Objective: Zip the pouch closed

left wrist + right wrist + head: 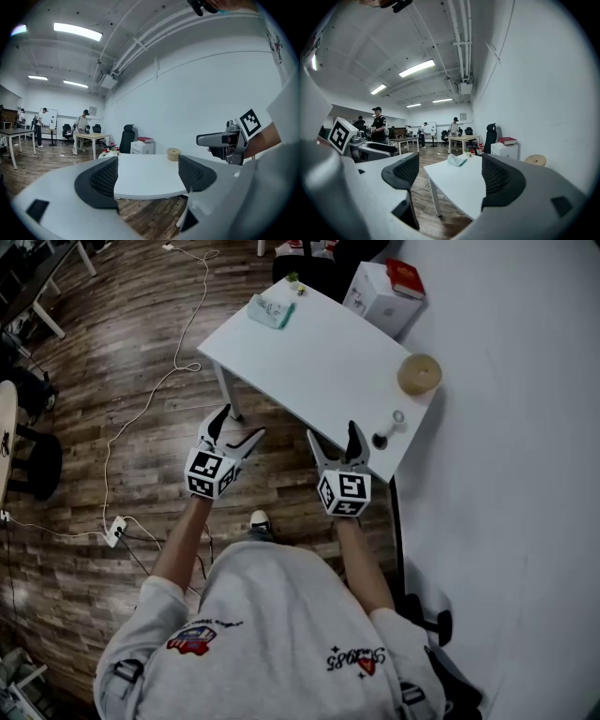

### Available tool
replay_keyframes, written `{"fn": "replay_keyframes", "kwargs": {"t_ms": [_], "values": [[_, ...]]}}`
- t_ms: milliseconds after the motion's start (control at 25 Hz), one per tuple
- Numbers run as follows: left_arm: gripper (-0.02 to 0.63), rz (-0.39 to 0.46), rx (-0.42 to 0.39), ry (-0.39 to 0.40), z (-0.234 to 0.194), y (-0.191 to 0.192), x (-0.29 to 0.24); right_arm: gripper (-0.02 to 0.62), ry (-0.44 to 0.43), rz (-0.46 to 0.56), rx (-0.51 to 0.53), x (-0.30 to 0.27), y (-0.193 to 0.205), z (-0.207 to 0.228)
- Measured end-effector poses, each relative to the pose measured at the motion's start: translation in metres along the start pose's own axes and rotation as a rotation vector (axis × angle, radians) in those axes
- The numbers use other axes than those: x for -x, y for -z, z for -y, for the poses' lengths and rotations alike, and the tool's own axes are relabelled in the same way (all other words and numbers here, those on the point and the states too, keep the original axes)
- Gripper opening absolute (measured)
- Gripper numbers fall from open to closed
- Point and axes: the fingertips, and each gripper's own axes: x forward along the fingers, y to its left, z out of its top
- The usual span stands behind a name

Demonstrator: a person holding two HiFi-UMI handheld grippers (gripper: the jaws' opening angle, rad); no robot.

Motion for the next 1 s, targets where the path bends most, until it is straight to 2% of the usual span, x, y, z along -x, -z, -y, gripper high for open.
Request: {"fn": "replay_keyframes", "kwargs": {"t_ms": [200, 600, 800, 1000], "values": [[0.399, -0.015, 0.013, 0.013, -0.031, 0.002, -0.017, 0.407, 0.011, -0.007, 0.014, -0.030, 0.000, -0.007], [0.399, -0.045, 0.014, 0.024, -0.061, 0.007, -0.065, 0.403, 0.035, -0.031, 0.009, -0.082, 0.010, 0.019], [0.399, -0.060, 0.013, 0.002, -0.096, 0.011, -0.103, 0.403, 0.028, -0.023, 0.003, -0.132, 0.013, 0.039], [0.399, -0.067, 0.014, -0.017, -0.138, -0.003, -0.159, 0.403, 0.018, -0.010, -0.009, -0.196, 0.005, 0.068]]}}
